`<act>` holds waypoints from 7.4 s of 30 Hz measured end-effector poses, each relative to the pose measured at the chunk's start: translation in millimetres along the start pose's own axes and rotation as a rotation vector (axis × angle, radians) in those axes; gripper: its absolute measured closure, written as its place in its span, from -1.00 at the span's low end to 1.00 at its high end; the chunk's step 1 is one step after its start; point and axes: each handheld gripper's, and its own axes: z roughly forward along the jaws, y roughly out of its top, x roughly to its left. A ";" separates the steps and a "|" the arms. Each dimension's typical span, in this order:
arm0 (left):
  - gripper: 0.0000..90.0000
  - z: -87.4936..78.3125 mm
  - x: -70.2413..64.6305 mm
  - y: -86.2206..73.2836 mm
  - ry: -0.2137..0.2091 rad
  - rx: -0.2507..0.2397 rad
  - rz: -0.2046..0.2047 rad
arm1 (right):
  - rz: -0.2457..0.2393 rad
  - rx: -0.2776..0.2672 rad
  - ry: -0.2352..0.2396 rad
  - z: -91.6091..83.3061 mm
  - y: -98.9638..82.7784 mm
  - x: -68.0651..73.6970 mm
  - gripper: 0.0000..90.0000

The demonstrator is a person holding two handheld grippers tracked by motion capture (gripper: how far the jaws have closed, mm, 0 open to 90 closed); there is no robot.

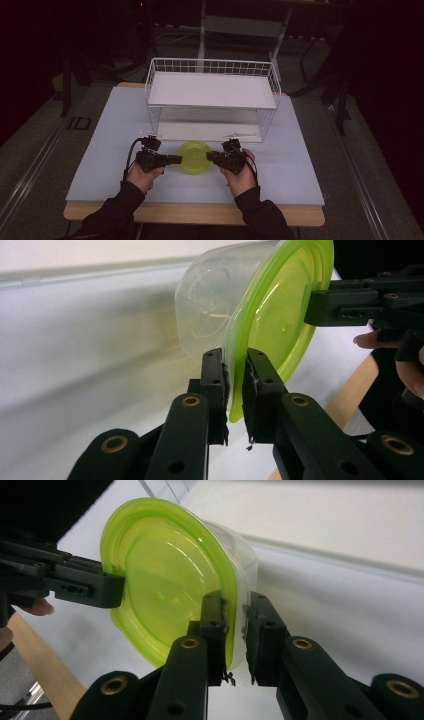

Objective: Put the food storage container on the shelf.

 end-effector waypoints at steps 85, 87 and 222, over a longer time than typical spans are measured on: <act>0.07 -22.6 -54.8 186.4 0.104 -0.210 0.023 | 0.188 -0.153 -0.025 -72.9 173.6 -29.3 0.27; -0.03 -26.2 -53.0 187.5 0.109 -0.240 0.022 | 0.170 -0.153 -0.030 -72.9 173.0 -27.0 0.20; -0.95 -3.7 0.2 -56.4 -0.075 -0.186 0.451 | -0.291 -0.018 -0.051 -53.1 -66.1 -64.3 -0.63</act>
